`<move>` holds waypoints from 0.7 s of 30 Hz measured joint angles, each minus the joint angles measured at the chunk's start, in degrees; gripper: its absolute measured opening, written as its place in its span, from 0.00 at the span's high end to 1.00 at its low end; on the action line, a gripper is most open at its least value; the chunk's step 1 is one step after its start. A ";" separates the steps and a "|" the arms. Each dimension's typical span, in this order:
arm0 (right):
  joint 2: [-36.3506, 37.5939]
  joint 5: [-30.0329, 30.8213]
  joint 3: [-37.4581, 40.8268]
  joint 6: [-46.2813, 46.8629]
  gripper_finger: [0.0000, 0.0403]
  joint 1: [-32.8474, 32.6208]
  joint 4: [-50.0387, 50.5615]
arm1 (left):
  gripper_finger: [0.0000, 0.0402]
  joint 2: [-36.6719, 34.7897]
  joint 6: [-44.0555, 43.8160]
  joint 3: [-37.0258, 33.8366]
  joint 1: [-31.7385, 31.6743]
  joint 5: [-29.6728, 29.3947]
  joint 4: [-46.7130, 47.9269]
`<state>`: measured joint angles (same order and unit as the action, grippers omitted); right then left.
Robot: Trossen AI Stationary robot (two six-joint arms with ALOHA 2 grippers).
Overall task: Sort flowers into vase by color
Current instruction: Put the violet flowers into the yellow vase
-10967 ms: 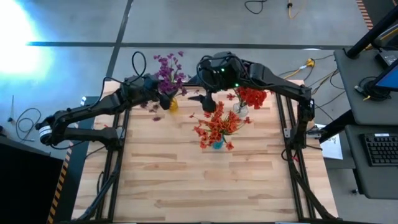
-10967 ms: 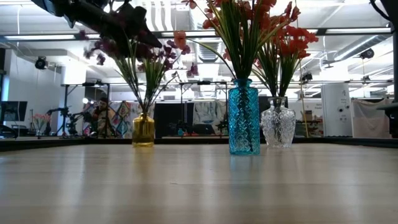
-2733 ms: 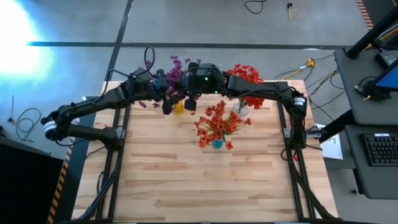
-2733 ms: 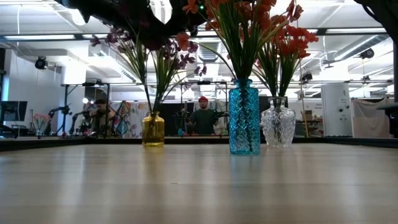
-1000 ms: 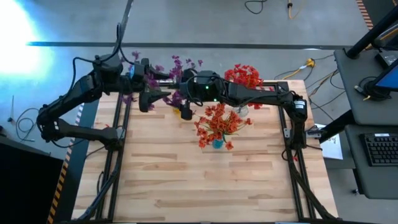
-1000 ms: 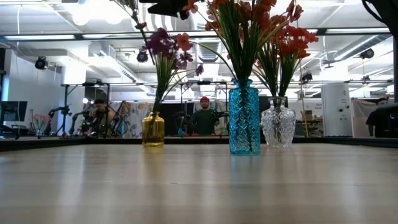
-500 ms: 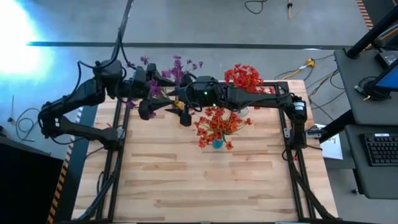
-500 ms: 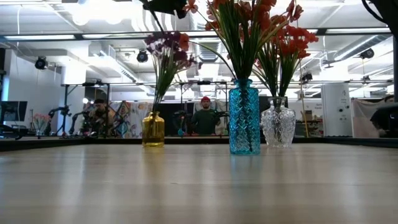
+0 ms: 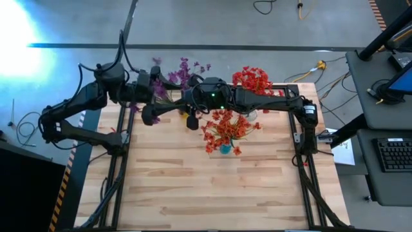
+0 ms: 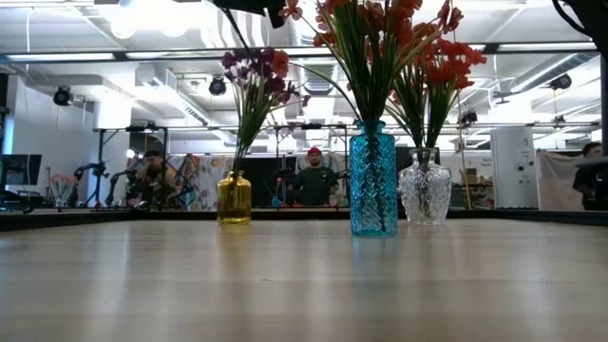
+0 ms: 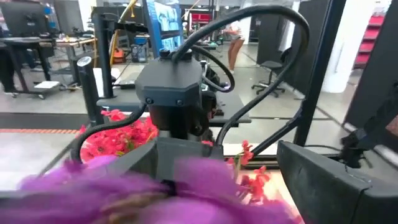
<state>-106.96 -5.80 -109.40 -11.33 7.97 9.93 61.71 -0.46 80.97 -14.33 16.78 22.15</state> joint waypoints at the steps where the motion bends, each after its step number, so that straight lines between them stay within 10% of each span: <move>1: 0.00 -0.48 -0.02 -0.15 0.94 0.04 -0.02 | 0.22 -0.21 0.69 0.00 0.02 -0.59 0.27; 21: 0.31 -6.63 -0.02 6.41 0.97 -1.59 5.15 | 0.22 -11.66 3.22 0.04 -0.06 -6.27 -4.68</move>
<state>-106.65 -12.43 -109.42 -4.92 6.38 15.07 50.05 2.76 81.01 -14.39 10.51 17.47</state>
